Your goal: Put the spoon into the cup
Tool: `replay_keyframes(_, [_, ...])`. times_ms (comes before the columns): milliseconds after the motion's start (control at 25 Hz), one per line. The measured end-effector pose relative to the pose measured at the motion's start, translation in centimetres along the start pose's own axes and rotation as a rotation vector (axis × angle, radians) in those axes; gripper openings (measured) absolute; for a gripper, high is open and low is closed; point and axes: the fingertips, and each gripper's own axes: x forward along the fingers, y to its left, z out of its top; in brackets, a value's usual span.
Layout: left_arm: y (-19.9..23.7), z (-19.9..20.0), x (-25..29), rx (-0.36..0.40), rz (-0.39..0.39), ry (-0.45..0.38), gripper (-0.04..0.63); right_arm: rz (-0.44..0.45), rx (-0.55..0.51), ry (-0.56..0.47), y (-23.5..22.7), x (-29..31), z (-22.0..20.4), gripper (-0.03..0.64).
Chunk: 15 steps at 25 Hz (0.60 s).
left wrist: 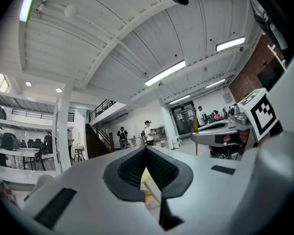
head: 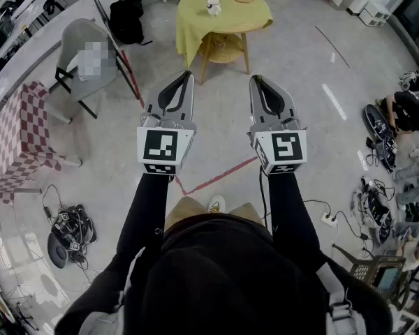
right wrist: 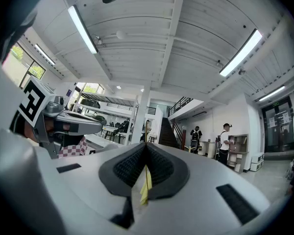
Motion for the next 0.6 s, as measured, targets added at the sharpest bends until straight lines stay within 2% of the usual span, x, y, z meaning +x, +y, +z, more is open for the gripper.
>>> replay_keyframes(400, [0.68,-0.19,0.29,0.003,0.005,0.006,0.017,0.003,0.023,-0.015,0.01,0.71,0.08,0.028])
replay_keyframes(600, [0.64,-0.51,0.33,0.001,0.007,0.017,0.015,0.034,0.007,-0.036,0.14,0.88,-0.02,0.028])
